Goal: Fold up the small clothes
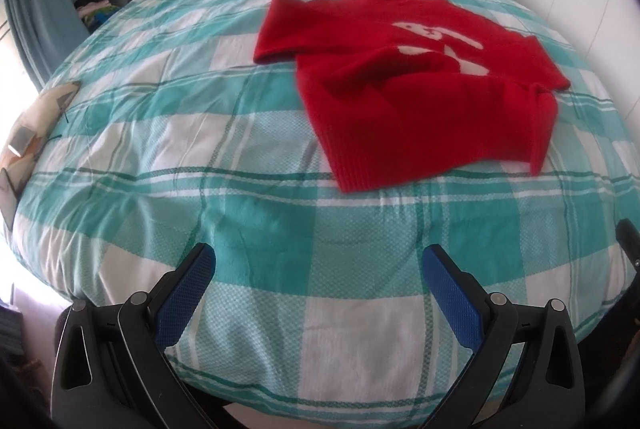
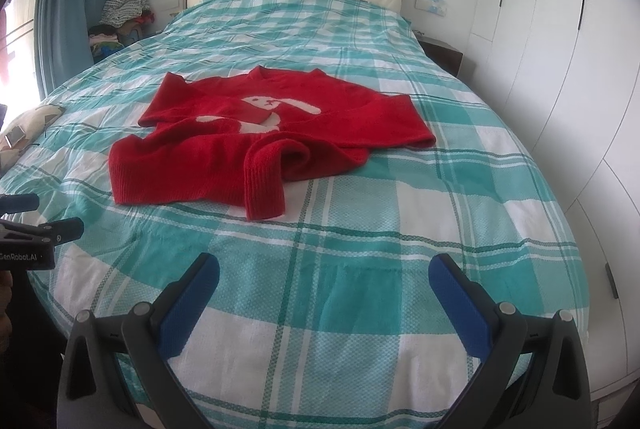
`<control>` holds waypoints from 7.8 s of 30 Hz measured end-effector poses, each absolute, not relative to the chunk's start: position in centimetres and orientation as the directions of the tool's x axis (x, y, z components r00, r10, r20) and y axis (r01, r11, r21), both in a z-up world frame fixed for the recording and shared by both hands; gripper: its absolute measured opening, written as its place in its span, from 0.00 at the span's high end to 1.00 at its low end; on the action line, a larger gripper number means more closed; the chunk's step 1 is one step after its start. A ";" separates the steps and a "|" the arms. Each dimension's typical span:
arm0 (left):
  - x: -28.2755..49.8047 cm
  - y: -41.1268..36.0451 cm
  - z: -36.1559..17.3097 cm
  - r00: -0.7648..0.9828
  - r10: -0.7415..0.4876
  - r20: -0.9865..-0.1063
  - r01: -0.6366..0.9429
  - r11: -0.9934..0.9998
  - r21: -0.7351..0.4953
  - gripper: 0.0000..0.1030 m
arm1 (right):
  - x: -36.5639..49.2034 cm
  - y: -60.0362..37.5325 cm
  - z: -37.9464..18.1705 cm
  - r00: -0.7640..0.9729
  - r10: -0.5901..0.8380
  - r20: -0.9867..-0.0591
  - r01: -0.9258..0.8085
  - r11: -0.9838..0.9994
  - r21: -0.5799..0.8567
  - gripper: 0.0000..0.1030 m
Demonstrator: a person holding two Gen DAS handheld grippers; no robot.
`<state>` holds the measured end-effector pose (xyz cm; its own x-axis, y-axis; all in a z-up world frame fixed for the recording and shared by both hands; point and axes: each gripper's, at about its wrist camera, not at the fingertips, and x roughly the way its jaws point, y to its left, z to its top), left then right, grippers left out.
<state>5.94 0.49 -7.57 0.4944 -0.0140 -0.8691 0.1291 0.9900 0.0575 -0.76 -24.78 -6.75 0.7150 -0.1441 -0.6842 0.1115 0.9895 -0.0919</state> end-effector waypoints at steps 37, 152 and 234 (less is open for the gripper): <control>9.3 6.3 -8.0 0.563 -0.350 -0.748 0.155 0.934 -0.321 0.00 | 2.8 -26.7 -9.9 0.726 0.047 -0.686 -0.012 0.998 0.057 0.00; 10.0 11.5 -9.7 0.757 -0.096 -0.646 -0.112 0.955 -0.273 0.06 | 10.4 -61.0 -5.5 0.731 -0.247 -0.636 0.531 0.792 0.302 0.92; 11.6 9.7 -12.5 0.676 -0.017 -0.737 -0.133 0.981 -0.144 0.04 | 1.2 -54.5 -3.0 0.694 -0.645 -0.319 0.704 0.701 0.115 0.36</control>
